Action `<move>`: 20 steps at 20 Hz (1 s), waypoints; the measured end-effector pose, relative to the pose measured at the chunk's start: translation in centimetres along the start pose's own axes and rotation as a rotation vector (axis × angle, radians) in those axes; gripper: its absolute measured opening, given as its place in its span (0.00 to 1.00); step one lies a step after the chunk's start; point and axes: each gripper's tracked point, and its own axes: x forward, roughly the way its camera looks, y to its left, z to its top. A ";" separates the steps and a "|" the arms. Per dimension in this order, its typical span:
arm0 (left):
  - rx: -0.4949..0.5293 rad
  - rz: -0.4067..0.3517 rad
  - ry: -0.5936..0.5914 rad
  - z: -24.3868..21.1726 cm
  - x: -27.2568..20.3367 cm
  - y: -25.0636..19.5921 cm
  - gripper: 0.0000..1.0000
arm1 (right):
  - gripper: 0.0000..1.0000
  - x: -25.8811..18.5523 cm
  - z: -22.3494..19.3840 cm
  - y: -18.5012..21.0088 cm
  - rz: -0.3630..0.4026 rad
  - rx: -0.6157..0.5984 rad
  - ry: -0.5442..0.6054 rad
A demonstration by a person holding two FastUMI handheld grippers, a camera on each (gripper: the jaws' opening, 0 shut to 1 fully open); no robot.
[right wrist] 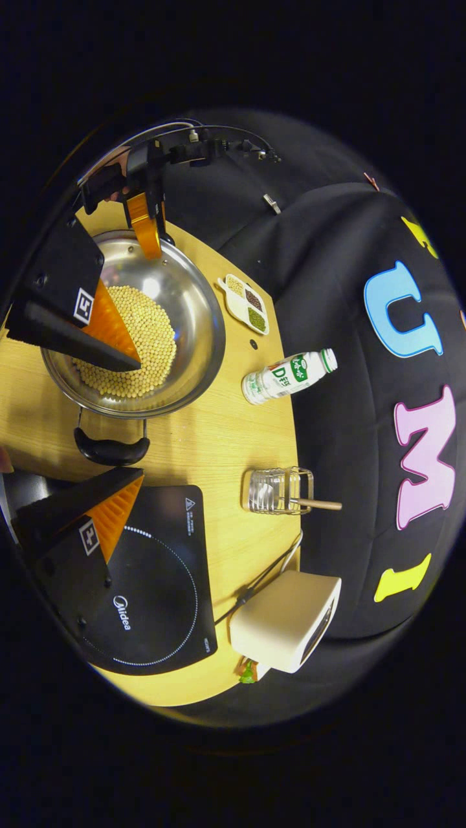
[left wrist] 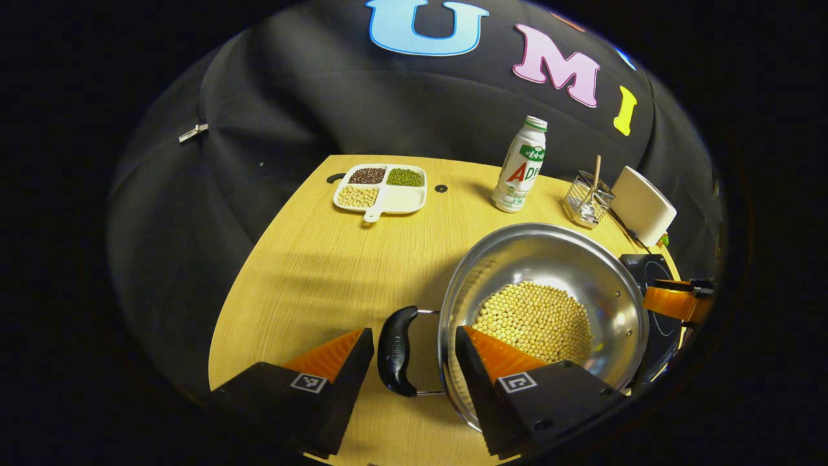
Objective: First push the handle of the pot to place it horizontally, then grasp the pot with both hands and set it on the induction cooktop.
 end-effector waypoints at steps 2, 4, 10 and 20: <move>0.000 -0.012 0.015 -0.4 0.3 0.1 0.77 | 0.89 1.2 -0.6 -0.4 -0.005 0.009 0.033; -0.001 -0.027 0.022 -0.6 0.6 0.1 0.77 | 0.82 2.1 -1.8 -0.6 -0.008 0.034 0.080; -0.022 -0.041 0.025 -0.8 1.2 0.0 0.68 | 0.64 4.0 -3.2 -1.2 -0.049 0.026 0.108; -0.022 -0.017 -0.008 0.2 -2.1 -1.6 0.57 | 0.47 1.4 -1.4 -1.7 -0.059 0.005 0.104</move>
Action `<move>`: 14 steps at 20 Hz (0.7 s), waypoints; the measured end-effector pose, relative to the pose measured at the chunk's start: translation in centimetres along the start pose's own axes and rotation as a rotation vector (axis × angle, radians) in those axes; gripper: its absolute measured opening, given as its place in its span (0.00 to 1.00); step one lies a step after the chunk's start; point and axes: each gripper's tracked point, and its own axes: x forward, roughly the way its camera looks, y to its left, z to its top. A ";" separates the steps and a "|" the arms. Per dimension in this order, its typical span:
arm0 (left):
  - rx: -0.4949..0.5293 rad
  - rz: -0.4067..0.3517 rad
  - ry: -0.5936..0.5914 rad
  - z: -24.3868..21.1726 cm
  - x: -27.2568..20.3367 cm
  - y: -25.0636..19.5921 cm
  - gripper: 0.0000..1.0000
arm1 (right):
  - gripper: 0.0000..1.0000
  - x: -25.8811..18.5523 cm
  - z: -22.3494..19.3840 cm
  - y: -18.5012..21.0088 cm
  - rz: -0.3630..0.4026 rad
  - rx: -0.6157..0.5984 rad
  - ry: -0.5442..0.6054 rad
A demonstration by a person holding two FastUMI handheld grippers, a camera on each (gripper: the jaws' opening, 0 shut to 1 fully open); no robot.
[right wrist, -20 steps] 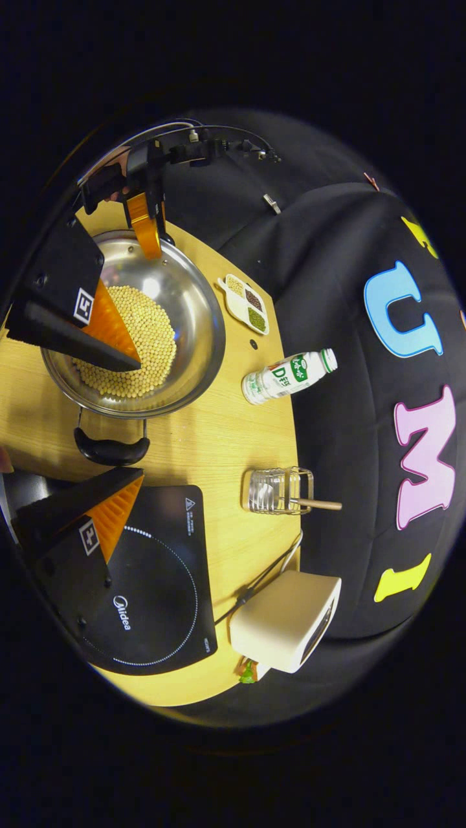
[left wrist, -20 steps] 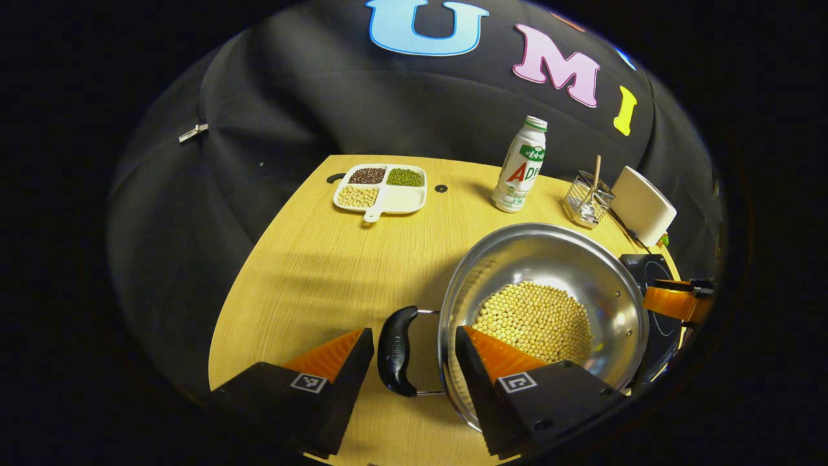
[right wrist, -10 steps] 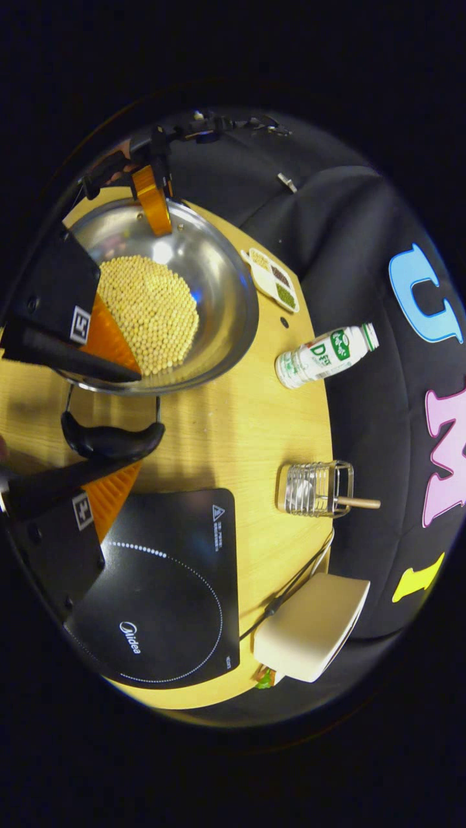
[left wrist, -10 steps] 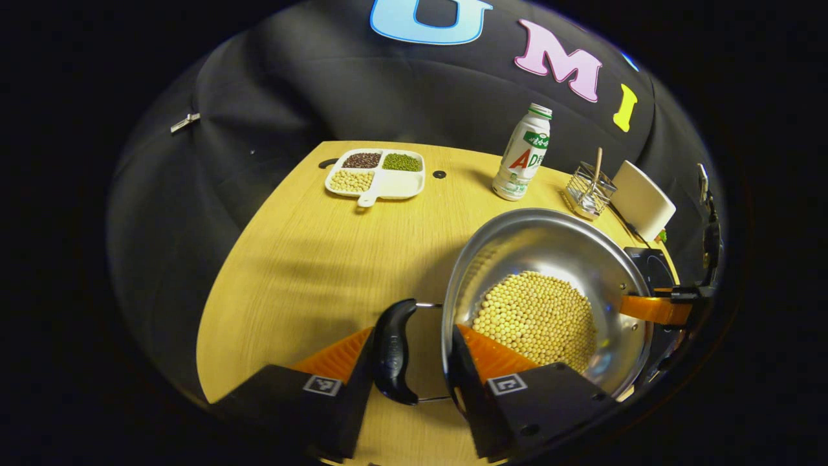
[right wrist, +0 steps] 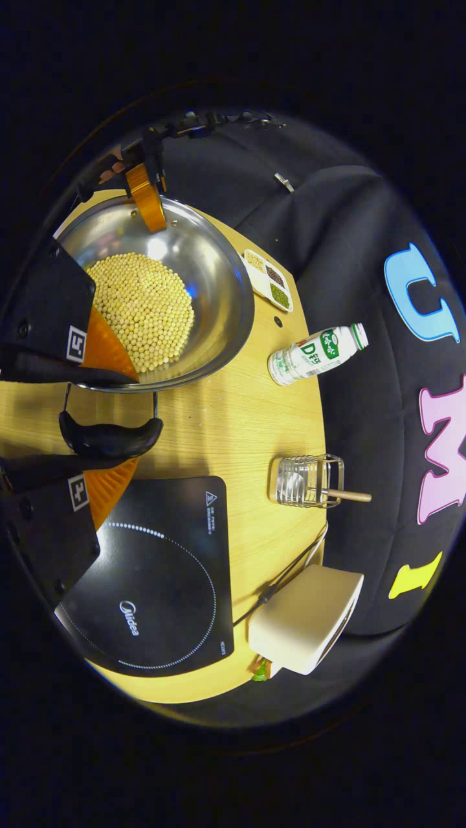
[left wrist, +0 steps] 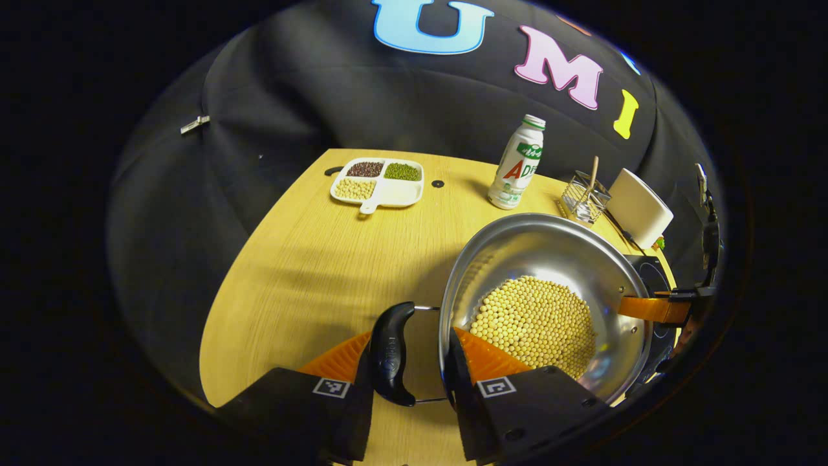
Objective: First push the handle of the pot to place it horizontally, then grasp the pot with both hands and set it on the induction cooktop.
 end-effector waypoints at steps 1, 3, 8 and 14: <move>-0.001 -0.001 0.000 0.2 -0.8 -0.6 0.57 | 0.47 -0.9 0.4 -0.4 0.001 0.003 0.000; 0.004 -0.004 -0.003 0.8 -2.4 -2.0 0.57 | 0.47 -2.6 0.8 -1.3 0.005 0.011 0.003; 0.008 -0.020 0.006 0.8 -5.3 -6.3 0.57 | 0.43 -6.5 1.3 -4.8 -0.003 0.019 -0.004; 0.034 -0.044 -0.006 1.4 -7.3 -12.6 0.57 | 0.43 -10.3 2.1 -10.3 -0.018 0.032 -0.032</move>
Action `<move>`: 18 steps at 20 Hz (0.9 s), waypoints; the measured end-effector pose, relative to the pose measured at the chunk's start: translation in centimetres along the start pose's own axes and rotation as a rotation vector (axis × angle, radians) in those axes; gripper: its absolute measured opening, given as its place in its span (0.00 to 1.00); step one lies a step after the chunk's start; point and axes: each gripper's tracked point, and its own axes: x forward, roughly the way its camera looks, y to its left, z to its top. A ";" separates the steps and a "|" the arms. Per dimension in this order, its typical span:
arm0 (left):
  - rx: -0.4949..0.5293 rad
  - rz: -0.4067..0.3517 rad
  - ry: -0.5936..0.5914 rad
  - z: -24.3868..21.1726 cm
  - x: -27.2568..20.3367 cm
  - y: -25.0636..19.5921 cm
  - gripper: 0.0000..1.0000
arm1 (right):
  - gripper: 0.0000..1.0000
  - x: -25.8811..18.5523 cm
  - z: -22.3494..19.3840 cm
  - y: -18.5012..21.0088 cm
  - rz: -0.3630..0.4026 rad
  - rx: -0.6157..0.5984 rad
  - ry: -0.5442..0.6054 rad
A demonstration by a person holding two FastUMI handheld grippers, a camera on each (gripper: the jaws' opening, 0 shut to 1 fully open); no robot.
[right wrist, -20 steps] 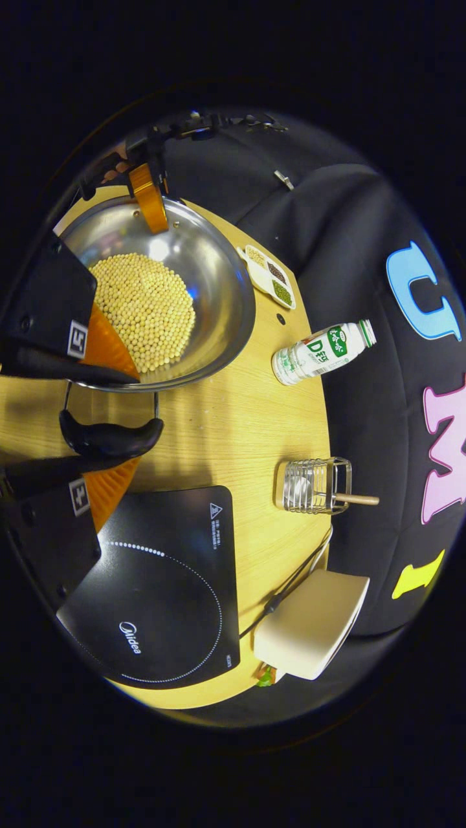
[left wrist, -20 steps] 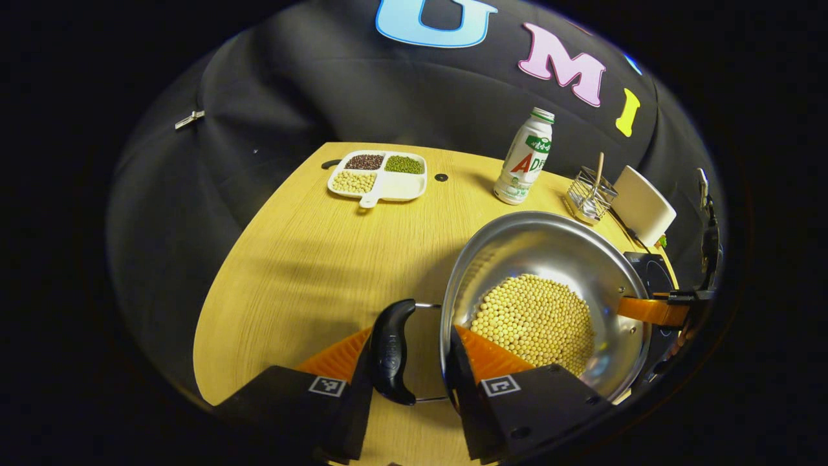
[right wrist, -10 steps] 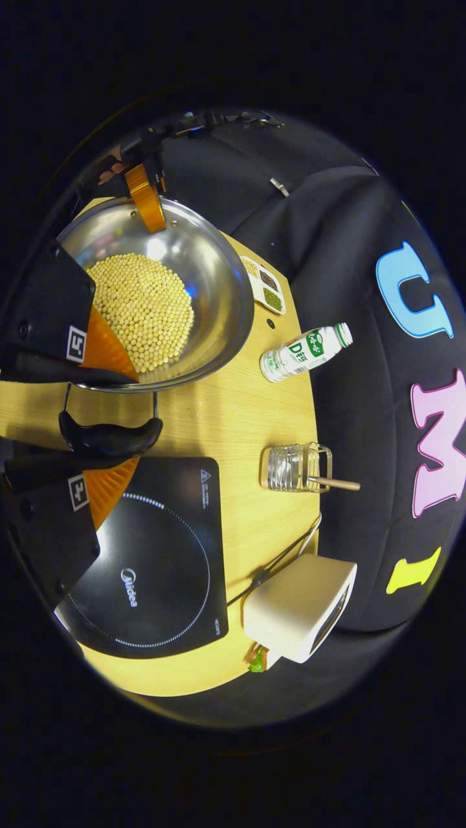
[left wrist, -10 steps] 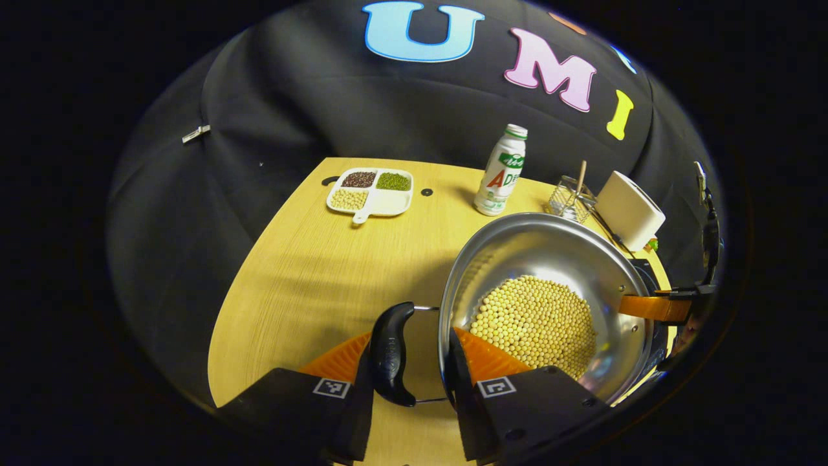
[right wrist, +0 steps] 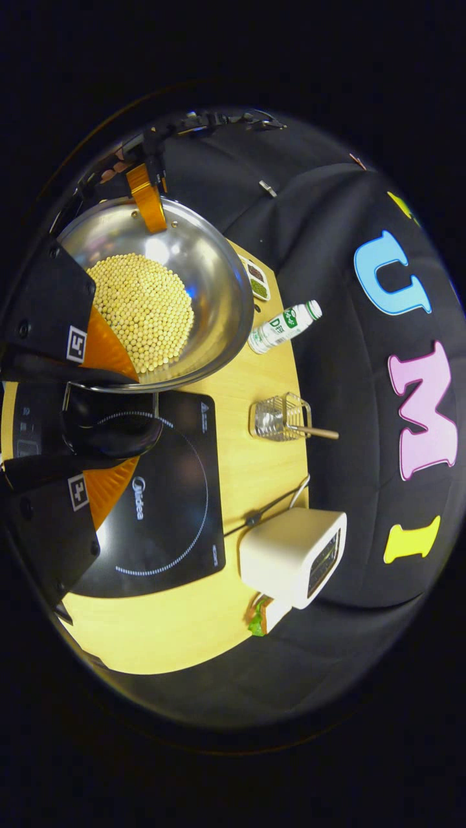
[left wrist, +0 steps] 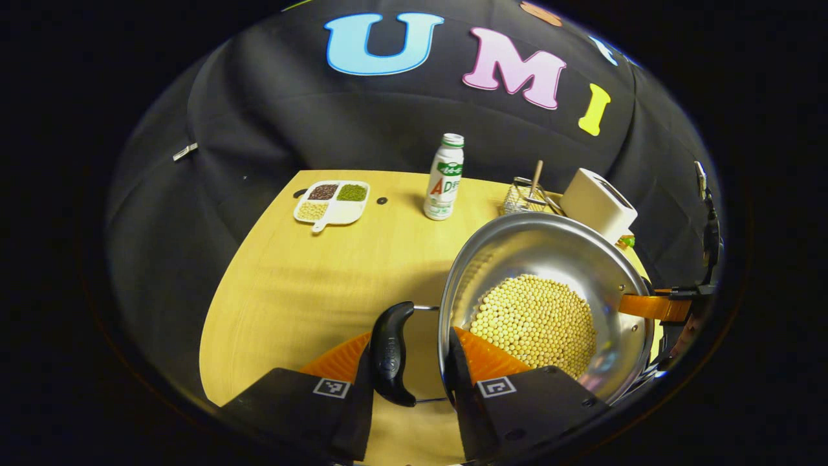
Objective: First push the handle of the pot to place it horizontally, then grasp the pot with both hands and set it on the induction cooktop.
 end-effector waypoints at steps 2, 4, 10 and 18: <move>0.003 -0.012 0.005 0.0 0.0 -2.3 0.57 | 0.43 -0.9 0.4 -2.2 -0.011 0.003 -0.006; 0.008 -0.023 0.011 0.1 0.2 -4.4 0.57 | 0.43 -1.6 0.6 -4.3 -0.022 0.006 -0.005; 0.032 -0.040 0.016 0.6 0.3 -10.7 0.57 | 0.43 -3.2 1.5 -10.2 -0.038 0.030 -0.016; 0.033 -0.045 0.022 1.1 1.8 -16.6 0.57 | 0.43 -3.2 2.8 -16.1 -0.045 0.034 -0.011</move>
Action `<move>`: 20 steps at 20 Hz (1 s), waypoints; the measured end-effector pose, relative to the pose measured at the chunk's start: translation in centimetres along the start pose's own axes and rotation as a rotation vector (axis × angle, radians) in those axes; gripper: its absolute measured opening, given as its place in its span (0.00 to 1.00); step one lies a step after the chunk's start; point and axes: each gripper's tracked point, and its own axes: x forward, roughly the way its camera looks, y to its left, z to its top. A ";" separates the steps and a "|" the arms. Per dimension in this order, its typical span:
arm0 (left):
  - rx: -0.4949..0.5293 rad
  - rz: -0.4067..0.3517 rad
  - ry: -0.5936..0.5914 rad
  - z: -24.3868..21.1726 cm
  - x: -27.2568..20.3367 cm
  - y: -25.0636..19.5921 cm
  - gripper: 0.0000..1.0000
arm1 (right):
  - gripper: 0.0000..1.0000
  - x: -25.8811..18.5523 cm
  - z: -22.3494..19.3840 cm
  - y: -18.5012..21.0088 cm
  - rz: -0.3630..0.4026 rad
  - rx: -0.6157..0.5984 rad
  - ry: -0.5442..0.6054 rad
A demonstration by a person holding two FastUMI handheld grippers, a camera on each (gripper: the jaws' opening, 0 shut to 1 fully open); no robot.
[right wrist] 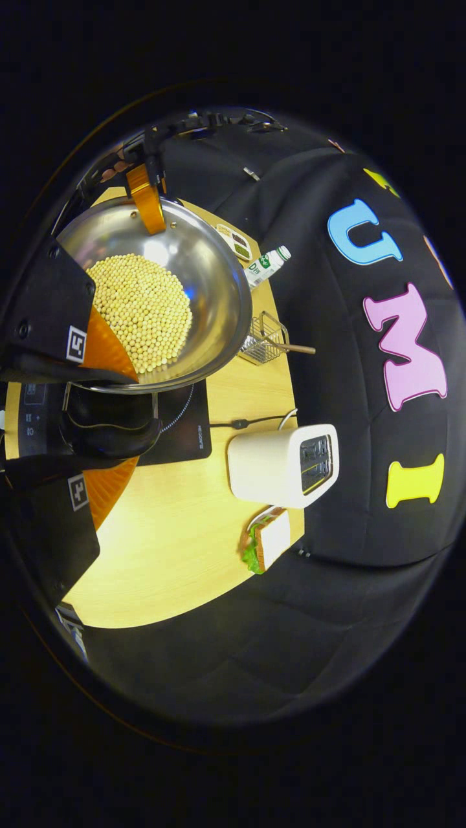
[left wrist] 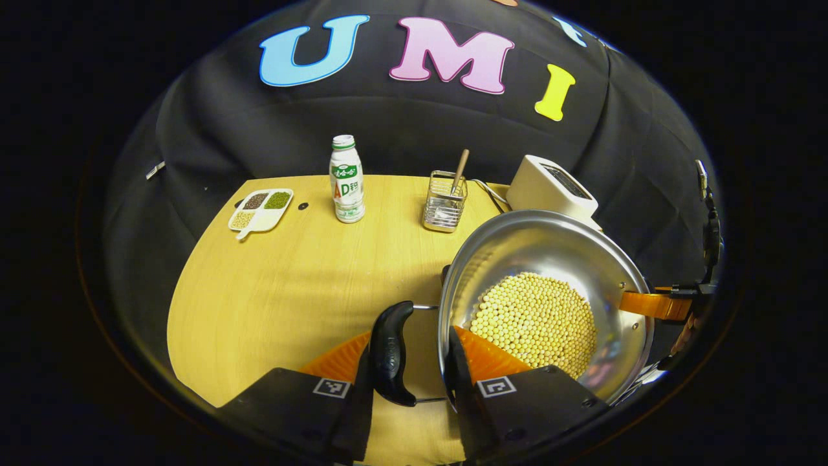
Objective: First push the handle of the pot to place it horizontally, then grasp the pot with both hands and set it on the induction cooktop.
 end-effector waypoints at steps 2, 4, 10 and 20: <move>-0.004 0.001 -0.001 0.1 0.7 -0.9 0.57 | 0.43 0.4 0.4 -1.0 -0.001 -0.004 0.001; -0.010 0.000 0.001 0.1 1.0 -2.1 0.57 | 0.43 0.8 0.6 -1.8 -0.001 -0.005 0.004; -0.018 0.004 0.008 -0.1 2.9 -3.3 0.57 | 0.47 2.4 0.4 -3.4 -0.003 -0.011 0.021; -0.024 0.019 0.024 -2.4 5.4 -3.7 0.57 | 0.47 4.5 -1.4 -4.6 -0.006 -0.007 0.057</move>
